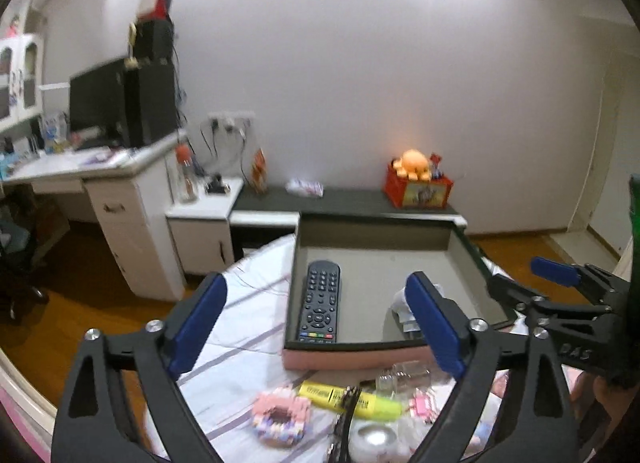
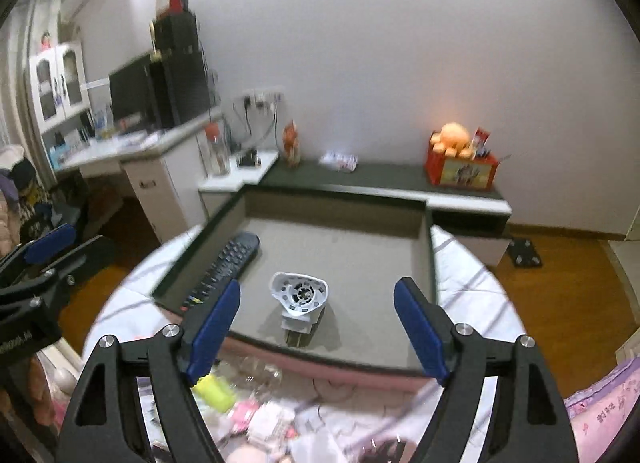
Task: Organize rigid objects
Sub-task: 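Withdraw both tools from the box back toward the remaining objects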
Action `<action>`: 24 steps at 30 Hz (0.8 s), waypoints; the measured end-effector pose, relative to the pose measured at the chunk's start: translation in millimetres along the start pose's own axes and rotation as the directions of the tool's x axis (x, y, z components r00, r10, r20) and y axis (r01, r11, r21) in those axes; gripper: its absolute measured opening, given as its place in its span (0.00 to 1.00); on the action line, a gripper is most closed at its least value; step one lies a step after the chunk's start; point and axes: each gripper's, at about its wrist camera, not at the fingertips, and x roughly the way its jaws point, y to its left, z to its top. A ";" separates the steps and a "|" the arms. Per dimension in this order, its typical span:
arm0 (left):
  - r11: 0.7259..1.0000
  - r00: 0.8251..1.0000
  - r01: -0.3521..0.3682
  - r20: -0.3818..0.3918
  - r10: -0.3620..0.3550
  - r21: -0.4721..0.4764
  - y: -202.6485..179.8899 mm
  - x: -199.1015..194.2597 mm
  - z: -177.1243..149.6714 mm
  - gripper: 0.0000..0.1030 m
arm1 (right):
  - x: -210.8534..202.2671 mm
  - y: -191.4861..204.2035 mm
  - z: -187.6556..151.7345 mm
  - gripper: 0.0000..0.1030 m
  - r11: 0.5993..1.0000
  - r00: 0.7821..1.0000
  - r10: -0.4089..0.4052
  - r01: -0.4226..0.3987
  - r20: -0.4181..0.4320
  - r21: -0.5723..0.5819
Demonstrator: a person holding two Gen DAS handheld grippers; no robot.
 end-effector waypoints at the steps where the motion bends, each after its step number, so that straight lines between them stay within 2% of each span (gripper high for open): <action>1: 1.000 1.000 -0.007 0.022 0.007 0.005 0.7 -14.0 -2.0 0.94 | -16.0 1.0 -3.2 0.80 1.000 1.000 -0.002 0.001 0.032 0.003; 5: 0.995 0.990 -0.095 0.108 0.093 0.008 1.4 -65.1 -14.2 1.00 | -66.7 4.9 -15.6 0.84 1.000 0.991 -0.001 0.000 0.137 0.009; 7: 0.986 0.972 -0.168 0.173 0.162 0.018 -2.6 -92.2 -22.5 1.00 | -92.6 5.8 -25.6 0.96 1.000 0.980 -0.009 0.006 0.197 0.016; 8: 0.983 0.966 -0.182 0.191 0.175 0.018 -2.8 -100.2 -24.5 1.00 | -100.6 6.5 -29.0 1.00 1.000 0.977 -0.012 0.009 0.213 0.014; 10: 0.984 0.965 -0.173 0.207 0.163 0.033 -4.1 -117.6 -29.6 1.00 | -120.0 7.9 -40.6 1.00 1.000 0.966 -0.023 0.022 0.257 0.007; 12: 0.987 0.969 -0.156 0.200 0.146 0.037 -5.6 -128.3 -32.4 1.00 | -131.4 10.4 -49.6 1.00 0.999 0.963 -0.033 0.035 0.267 -0.004; 17: 0.987 0.967 -0.153 0.215 0.139 0.053 -14.0 -149.5 -44.1 1.00 | -153.7 11.2 -69.6 1.00 0.998 0.949 -0.059 0.064 0.311 -0.006; 20: 0.986 0.966 -0.156 0.216 0.140 0.057 -16.9 -156.2 -53.0 1.00 | -163.1 8.8 -81.7 1.00 0.997 0.944 -0.072 0.078 0.321 -0.007; 24: 0.989 0.975 -0.142 0.182 0.131 0.051 -16.8 -152.6 -61.0 1.00 | -167.2 5.2 -94.6 1.00 0.995 0.949 -0.089 0.095 0.301 -0.005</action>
